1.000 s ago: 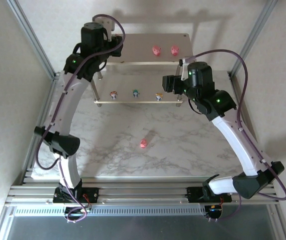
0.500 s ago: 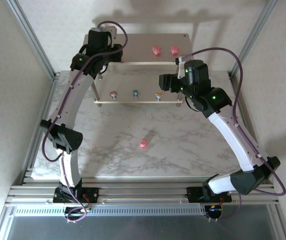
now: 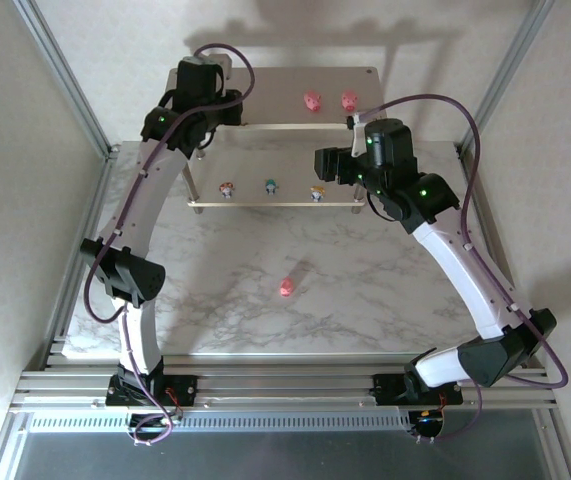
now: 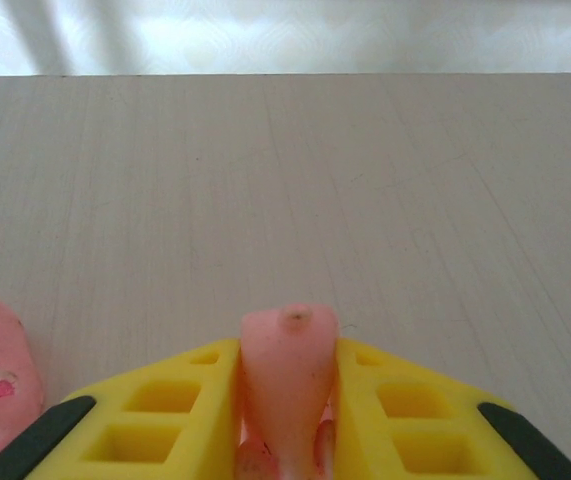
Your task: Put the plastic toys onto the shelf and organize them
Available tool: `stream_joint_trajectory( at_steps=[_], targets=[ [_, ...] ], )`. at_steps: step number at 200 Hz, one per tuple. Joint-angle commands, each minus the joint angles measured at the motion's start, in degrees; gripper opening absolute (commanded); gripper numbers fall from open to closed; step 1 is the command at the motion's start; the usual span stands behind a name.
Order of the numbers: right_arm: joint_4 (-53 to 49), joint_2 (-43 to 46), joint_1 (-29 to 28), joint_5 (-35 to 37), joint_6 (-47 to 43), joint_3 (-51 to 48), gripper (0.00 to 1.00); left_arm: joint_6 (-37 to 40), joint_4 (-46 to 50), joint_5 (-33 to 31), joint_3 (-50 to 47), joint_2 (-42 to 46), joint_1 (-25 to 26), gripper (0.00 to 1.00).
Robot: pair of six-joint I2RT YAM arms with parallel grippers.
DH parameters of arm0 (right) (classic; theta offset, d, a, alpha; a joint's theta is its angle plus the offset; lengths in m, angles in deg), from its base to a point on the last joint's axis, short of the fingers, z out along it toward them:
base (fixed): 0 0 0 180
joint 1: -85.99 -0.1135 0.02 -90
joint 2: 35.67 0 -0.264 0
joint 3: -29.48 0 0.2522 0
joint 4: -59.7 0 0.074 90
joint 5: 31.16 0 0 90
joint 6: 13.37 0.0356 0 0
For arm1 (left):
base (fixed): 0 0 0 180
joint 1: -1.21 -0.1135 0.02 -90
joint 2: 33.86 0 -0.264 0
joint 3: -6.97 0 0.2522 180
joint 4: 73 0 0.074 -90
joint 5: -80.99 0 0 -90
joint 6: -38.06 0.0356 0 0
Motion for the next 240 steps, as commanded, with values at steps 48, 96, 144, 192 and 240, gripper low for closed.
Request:
stream_joint_trajectory(
  at_steps=[48,96,144,192,240],
  targets=[
    [1.09,0.22,0.22,-0.45,0.67,0.91,0.81,-0.49,-0.19,-0.82,-1.09,-0.77,-0.87,0.35],
    [0.91,0.48,0.25,-0.14,0.49,0.64,0.82,-1.03,-0.89,-0.56,-1.07,-1.26,-0.88,0.48],
    [1.33,0.22,0.27,-0.18,0.49,0.67,0.82,-1.39,-1.56,-0.36,-1.06,-1.18,-0.88,0.50],
    [1.53,0.18,0.28,-0.10,0.58,0.63,0.83,-2.08,-2.55,0.44,-1.04,-0.47,-0.88,0.52],
    [1.04,0.63,0.27,0.25,0.66,0.22,0.83,-2.61,-5.87,1.14,-1.69,2.53,-0.79,0.57]
  ],
)
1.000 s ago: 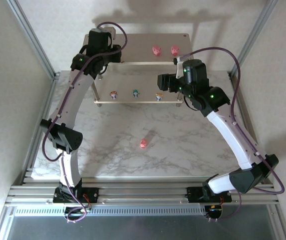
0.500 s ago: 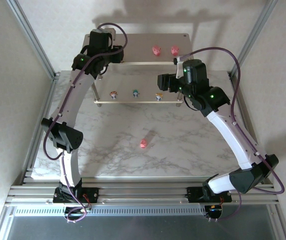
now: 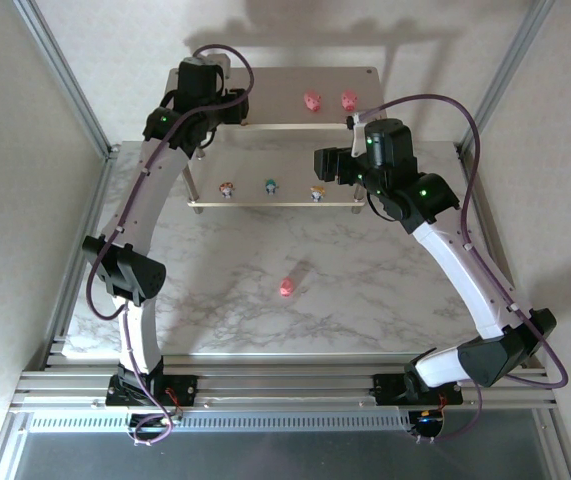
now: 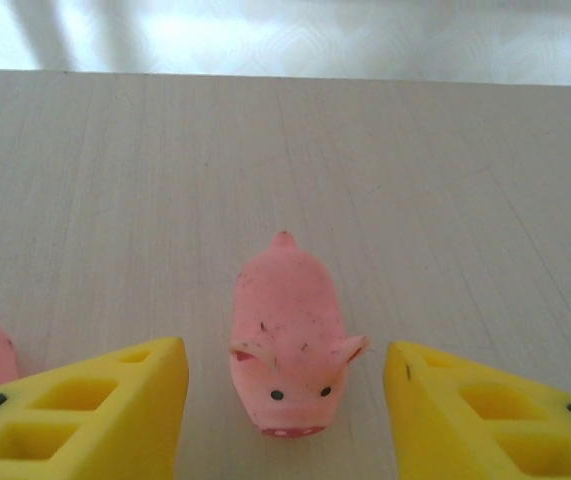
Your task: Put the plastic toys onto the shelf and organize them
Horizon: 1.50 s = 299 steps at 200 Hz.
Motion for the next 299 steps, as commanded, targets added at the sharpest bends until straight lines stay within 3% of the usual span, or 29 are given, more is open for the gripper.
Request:
stream_joint_trajectory(
  at_steps=[1,45,90,106,126,155,185,220,299],
  targets=[
    [1.04,0.69,0.24,0.23,0.66,0.23,0.83,-0.97,-3.52,1.09,-1.03,3.40,-0.26,0.57],
    [-0.37,1.36,0.23,0.01,1.01,-0.60,0.82,-1.85,-7.06,1.51,-1.47,7.55,-0.18,0.56],
    [-5.10,3.52,-1.29,-0.66,5.26,-7.19,0.78,-0.18,-11.31,-1.05,-7.41,19.22,0.18,0.56],
    [-6.01,4.39,-3.98,-0.74,8.81,-12.01,0.78,1.01,-11.08,-4.45,-15.03,25.14,0.18,0.56],
    [-6.21,4.15,-8.85,-0.10,15.02,-19.41,0.78,1.10,-15.04,-8.21,-31.91,34.87,0.09,0.57],
    [-4.42,1.69,-16.35,1.04,25.10,-28.11,0.79,-1.23,-18.46,-8.24,-51.91,45.86,0.00,0.58],
    [-2.59,-3.43,-21.37,1.95,31.45,-30.12,0.80,-3.01,-18.12,-6.48,-61.76,51.20,-0.17,0.59],
    [-2.02,-10.73,-22.72,0.70,34.35,-28.54,0.81,-3.09,-19.69,-4.64,-66.13,54.05,-0.98,0.61],
    [-2.93,-22.42,-22.80,-1.22,33.04,-22.16,0.71,-1.61,-21.33,-1.88,-68.51,54.64,-3.41,0.62]
  ],
)
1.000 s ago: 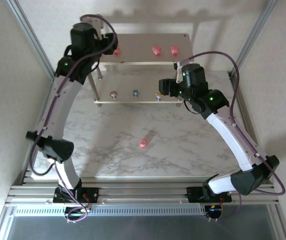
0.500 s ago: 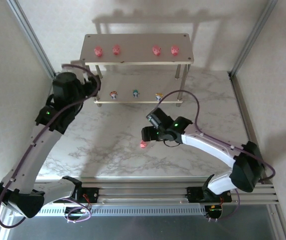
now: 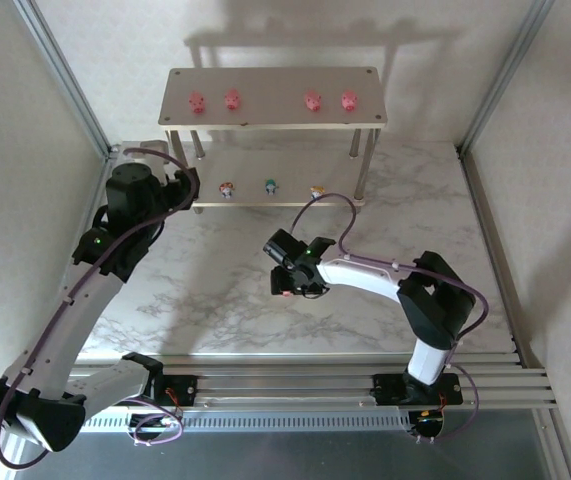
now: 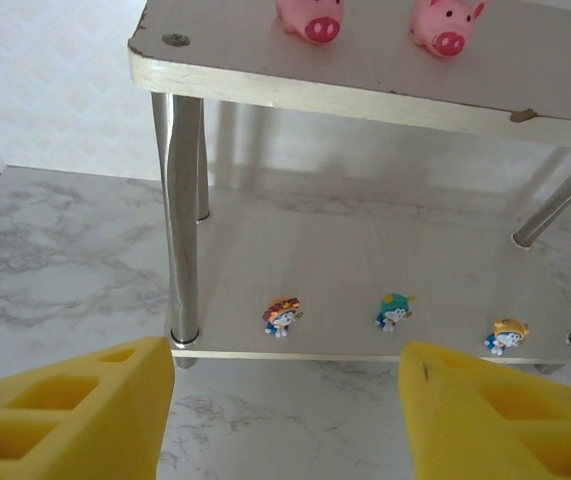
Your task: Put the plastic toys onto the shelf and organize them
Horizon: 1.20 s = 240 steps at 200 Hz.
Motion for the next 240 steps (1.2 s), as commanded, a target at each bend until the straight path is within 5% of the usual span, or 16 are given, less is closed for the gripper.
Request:
stream_joint_trajectory(
  at_steps=[1,89,240],
  targets=[
    [-1.14,-2.48,-0.40,-0.39,0.06,3.75,0.71,0.61,-1.58,1.80,-0.91,0.65,-1.13,0.62],
    [-3.59,-8.34,-0.01,-0.97,-0.43,7.52,0.61,1.23,-2.73,5.07,-1.79,-0.27,-4.01,0.62],
    [-5.06,-7.18,0.94,1.70,-3.87,8.13,0.21,1.59,-3.70,7.33,-2.73,-1.19,-6.54,0.61]
  ],
)
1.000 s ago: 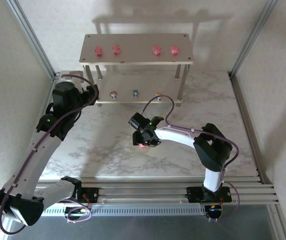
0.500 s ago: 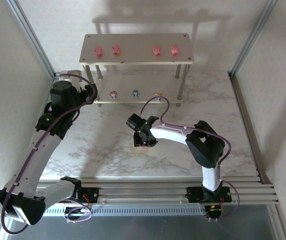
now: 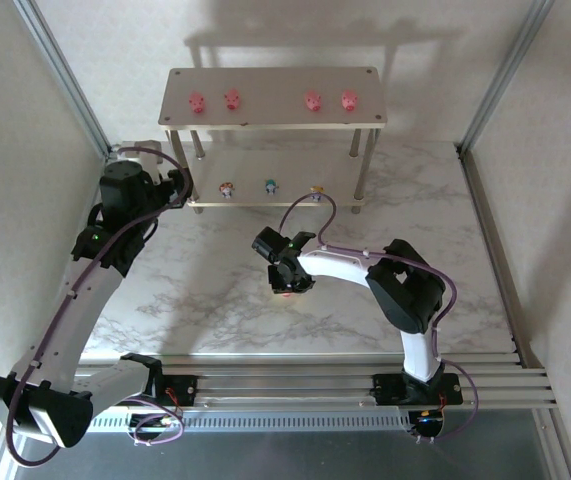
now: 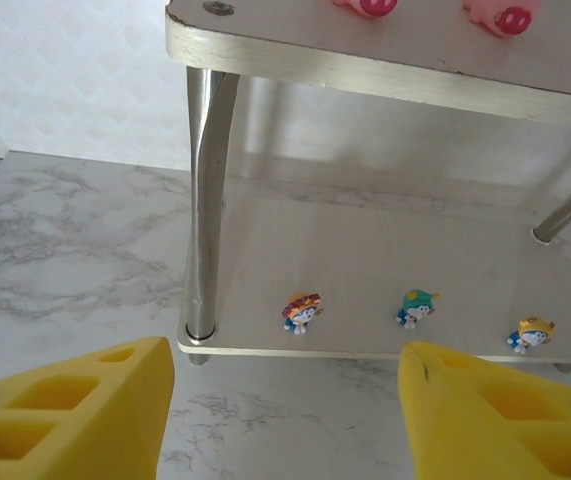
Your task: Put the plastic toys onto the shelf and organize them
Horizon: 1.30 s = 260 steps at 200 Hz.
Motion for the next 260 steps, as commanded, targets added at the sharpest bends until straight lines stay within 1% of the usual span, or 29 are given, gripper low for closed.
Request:
stream_joint_trajectory(
  at_steps=[1,16,43,57,69,93,111,128,149,158,165,180,184,190,223,244,260],
  targets=[
    [-2.41,3.00,0.35,2.75,-1.46,0.96,0.20,0.50,-1.69,1.29,-0.85,-0.01,-0.64,0.61],
    [-3.09,5.03,0.34,4.23,-2.70,1.12,0.18,0.32,-1.81,1.41,-0.94,-0.13,-0.74,0.61],
    [-5.75,8.59,0.31,6.93,-5.17,3.00,0.17,0.12,-2.22,1.79,-0.55,-0.39,-0.90,0.61],
    [-8.29,10.52,0.40,8.31,-7.15,6.17,0.17,-0.03,-2.21,2.27,0.02,-0.67,-1.08,0.61],
    [-10.48,11.98,0.60,10.29,-10.56,10.50,0.17,-0.06,-2.07,2.59,0.80,-1.10,-1.24,0.61],
    [-15.77,11.92,2.88,12.94,-19.49,25.87,0.18,-0.50,-1.33,3.68,3.38,-3.01,-1.31,0.61],
    [-18.42,9.51,5.05,12.97,-26.06,39.31,0.19,-1.36,-1.33,4.97,5.13,-4.43,-1.25,0.61],
    [-20.75,5.12,7.27,13.11,-31.49,52.94,0.19,-2.18,-2.28,6.13,5.78,-5.05,-1.26,0.61],
    [-23.96,-2.55,9.26,13.46,-36.27,70.53,0.20,-2.58,-2.26,6.86,7.13,-6.30,-1.30,0.61],
    [-24.04,-5.24,9.82,13.47,-37.96,76.20,0.21,-2.67,-1.99,7.04,7.78,-6.81,-1.28,0.61],
    [-23.12,-6.60,10.17,13.39,-39.14,78.84,0.23,-2.67,-1.87,7.08,8.07,-7.09,-1.29,0.61],
    [-18.87,-7.19,10.58,13.08,-41.18,78.58,0.24,-2.76,-1.85,7.11,8.35,-7.35,-1.25,0.61],
    [-17.64,-7.04,10.58,12.43,-41.53,77.89,0.25,-2.76,-1.84,7.08,8.44,-7.39,-1.33,0.61],
    [-15.74,-6.66,12.41,11.59,-41.86,76.47,0.25,-2.76,-1.80,7.09,8.53,-7.59,-1.31,0.61],
    [-7.14,-4.65,14.15,10.96,-42.28,70.48,0.25,-2.49,-1.18,6.93,9.48,-8.34,-1.26,0.61],
    [-3.93,-5.06,14.48,11.48,-43.03,70.00,0.25,-2.58,-1.35,6.89,9.63,-8.45,-1.32,0.61],
    [-3.35,-6.59,14.66,11.79,-43.59,71.68,0.25,-2.58,-1.24,6.98,9.67,-8.65,-1.26,0.61]
  ],
)
